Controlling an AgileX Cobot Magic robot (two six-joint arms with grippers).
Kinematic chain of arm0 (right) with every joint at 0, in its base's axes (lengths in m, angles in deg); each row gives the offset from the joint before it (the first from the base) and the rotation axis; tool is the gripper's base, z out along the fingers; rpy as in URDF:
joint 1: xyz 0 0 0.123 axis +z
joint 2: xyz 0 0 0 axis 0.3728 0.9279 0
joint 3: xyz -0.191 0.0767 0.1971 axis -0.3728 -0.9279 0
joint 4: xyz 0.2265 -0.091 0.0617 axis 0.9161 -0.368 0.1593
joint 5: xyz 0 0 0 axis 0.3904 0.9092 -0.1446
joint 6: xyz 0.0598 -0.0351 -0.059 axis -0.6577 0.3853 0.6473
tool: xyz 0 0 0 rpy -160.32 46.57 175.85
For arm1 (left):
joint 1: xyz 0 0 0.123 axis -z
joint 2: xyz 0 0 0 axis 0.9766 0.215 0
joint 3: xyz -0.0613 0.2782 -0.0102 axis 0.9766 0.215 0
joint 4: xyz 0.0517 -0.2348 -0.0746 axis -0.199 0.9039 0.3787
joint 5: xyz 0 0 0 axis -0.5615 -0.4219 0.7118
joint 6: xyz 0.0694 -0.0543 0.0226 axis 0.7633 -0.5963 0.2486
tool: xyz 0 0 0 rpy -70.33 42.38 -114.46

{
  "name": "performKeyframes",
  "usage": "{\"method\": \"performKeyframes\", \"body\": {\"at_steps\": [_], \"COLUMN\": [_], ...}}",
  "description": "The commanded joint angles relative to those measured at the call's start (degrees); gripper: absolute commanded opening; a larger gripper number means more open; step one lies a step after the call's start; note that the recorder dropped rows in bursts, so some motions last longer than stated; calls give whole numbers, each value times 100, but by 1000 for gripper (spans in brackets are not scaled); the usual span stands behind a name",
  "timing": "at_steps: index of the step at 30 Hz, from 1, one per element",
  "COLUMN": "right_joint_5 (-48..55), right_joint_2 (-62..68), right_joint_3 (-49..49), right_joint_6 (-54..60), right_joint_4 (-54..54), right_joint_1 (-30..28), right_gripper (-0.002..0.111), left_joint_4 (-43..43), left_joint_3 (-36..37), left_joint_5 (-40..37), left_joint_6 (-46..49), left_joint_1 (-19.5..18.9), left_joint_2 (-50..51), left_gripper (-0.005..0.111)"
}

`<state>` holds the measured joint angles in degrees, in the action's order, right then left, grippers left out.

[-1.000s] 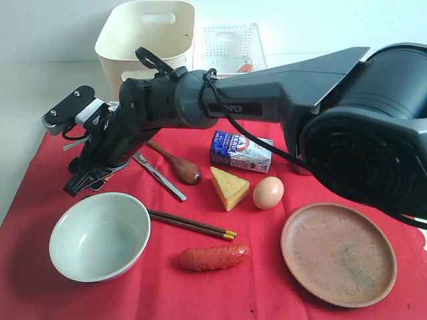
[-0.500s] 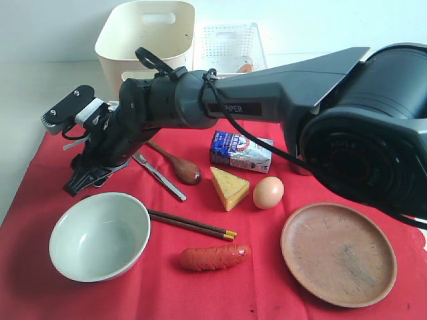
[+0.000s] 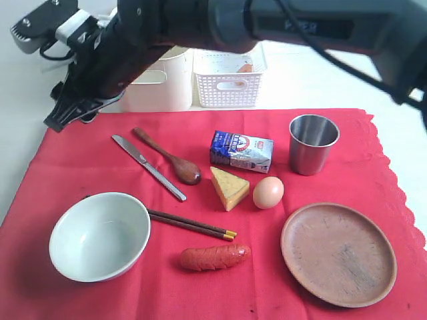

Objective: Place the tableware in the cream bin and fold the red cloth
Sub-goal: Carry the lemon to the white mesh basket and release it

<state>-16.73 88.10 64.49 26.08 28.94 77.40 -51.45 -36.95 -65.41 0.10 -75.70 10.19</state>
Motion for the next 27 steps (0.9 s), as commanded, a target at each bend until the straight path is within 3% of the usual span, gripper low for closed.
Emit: {"method": "performKeyframes", "body": {"at_steps": [1, 14, 27], "right_joint_5": [481, 981, 695], "right_joint_2": [-369, -416, -184], "right_joint_3": [36, 26, 26], "right_joint_6": [7, -469, -630], "right_joint_4": [-167, -151, -261], "right_joint_1": [-474, -1912, -2553], "right_gripper": [0, 0, 0], "left_joint_4": [-8, -8, -8], "left_joint_3": [-14, -14, -14], "left_joint_5": [7, 7, 7], "left_joint_6": [-21, -21, -21], "left_joint_1": [-14, -14, -14], "left_joint_2": [-36, -36, -36], "left_gripper": [0, 0, 0]}}
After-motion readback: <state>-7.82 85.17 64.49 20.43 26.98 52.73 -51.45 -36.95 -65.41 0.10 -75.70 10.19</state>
